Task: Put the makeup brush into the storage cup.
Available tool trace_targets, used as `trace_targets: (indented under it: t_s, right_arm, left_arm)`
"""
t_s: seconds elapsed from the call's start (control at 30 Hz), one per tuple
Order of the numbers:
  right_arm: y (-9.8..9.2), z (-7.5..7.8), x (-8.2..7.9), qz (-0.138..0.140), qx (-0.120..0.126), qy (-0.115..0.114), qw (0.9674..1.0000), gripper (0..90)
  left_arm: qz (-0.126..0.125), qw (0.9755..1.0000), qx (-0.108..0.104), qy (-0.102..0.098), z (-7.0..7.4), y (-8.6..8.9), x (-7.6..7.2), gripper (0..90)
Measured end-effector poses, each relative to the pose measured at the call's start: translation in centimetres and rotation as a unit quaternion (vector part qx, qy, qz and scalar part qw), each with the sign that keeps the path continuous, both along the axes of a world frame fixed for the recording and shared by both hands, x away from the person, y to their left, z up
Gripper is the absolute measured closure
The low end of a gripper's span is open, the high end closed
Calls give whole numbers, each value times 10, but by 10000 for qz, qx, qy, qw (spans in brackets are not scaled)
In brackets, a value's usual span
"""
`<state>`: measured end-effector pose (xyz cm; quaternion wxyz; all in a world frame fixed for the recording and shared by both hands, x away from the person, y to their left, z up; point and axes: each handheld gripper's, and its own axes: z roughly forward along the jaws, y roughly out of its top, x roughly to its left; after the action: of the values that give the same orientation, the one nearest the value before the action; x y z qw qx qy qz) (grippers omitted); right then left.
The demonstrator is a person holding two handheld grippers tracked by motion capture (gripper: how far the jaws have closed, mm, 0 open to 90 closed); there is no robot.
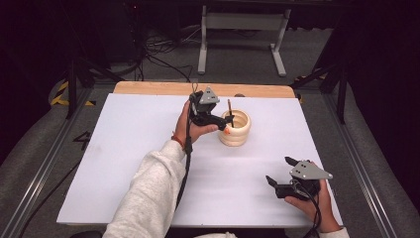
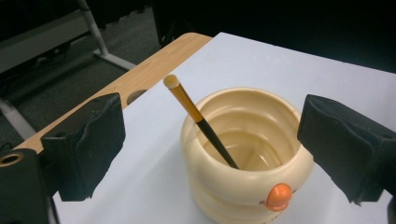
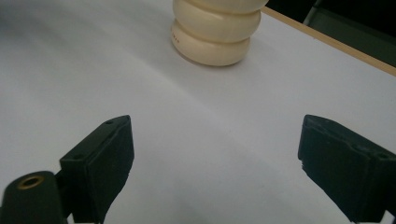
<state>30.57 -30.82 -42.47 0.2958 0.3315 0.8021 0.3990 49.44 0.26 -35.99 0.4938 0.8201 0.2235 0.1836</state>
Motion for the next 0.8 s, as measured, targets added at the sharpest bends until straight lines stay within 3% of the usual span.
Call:
trace_targets:
  t_s: [0.2,0.53,0.8]
  right_arm:
    - [0,0,0,-1,-13,13,10000,113]
    - [0,0,0,6,-19,-2,10000,113]
    - [0,0,0,6,-23,-2,10000,113]
  left_arm:
    - [-50,9999,70,59,0,6,-3,65]
    - [-132,9989,433,-148,1,8,-12,70]
    - [-180,9978,584,-240,3,11,-21,71]
